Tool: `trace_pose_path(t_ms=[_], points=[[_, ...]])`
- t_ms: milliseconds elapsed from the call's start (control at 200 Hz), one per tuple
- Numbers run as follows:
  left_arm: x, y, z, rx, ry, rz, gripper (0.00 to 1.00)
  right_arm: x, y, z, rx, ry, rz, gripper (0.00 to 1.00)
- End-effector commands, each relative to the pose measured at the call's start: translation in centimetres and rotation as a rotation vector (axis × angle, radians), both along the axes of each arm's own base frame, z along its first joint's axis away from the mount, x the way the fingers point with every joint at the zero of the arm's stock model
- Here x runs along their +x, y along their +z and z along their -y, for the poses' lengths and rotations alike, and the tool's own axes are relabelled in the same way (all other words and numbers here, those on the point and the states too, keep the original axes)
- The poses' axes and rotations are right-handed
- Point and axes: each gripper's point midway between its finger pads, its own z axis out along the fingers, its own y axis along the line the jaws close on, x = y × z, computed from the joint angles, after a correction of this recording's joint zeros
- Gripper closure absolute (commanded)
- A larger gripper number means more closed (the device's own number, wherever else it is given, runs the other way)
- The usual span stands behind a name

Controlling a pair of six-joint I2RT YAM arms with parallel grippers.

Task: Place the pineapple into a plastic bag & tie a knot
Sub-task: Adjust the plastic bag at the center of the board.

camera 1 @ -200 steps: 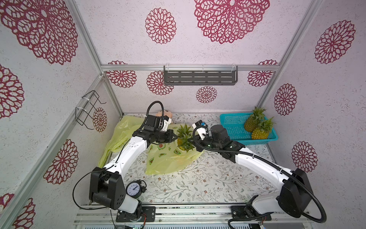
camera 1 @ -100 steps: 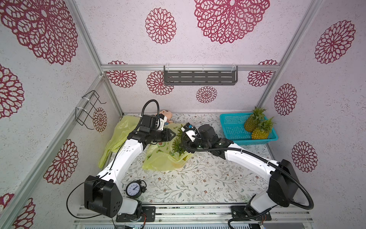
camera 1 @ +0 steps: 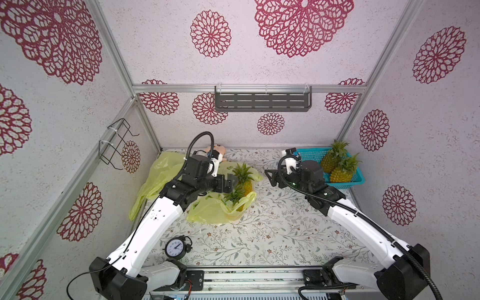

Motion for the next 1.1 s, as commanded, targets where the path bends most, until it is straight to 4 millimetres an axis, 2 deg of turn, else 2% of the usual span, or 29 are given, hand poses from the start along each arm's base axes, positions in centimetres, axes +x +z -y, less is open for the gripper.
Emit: trace_pose_path(t_ms=[0, 145, 280, 450, 640, 701, 806, 971, 1096], points=[[-1.4, 0.4, 1.4, 0.119, -0.076, 0.054, 0.02, 0.6, 0.1, 2.3, 0.085, -0.104, -0.04, 0.1], [-3.1, -0.7, 4.6, 0.189, -0.206, 0.027, 0.02, 1.3, -1.1, 3.7, 0.109, -0.152, -0.094, 0.09], [-3.3, -2.2, 6.7, 0.227, -0.27, -0.015, 0.0, 1.7, -2.1, 4.2, 0.118, -0.174, -0.134, 0.09], [-2.7, -4.8, 8.5, 0.267, -0.311, -0.108, 0.16, 1.9, -2.9, 3.9, 0.127, -0.16, -0.166, 0.09], [-2.0, -6.7, 9.8, 0.296, -0.344, -0.147, 0.26, 2.1, -3.9, 3.6, 0.117, -0.145, -0.199, 0.09], [-1.9, -7.1, 10.1, 0.3, -0.355, -0.155, 0.33, 2.2, -4.2, 3.5, 0.112, -0.139, -0.207, 0.09], [-1.8, -7.5, 10.3, 0.303, -0.361, -0.164, 0.54, 2.3, -4.6, 2.8, 0.102, -0.102, -0.22, 0.09], [-2.1, -7.1, 10.3, 0.289, -0.373, -0.16, 0.89, 1.9, -4.5, 0.0, 0.099, 0.067, -0.224, 0.13], [-2.2, -6.6, 9.9, 0.286, -0.365, -0.14, 0.97, 1.7, -4.6, -2.3, 0.063, 0.173, -0.218, 0.15]])
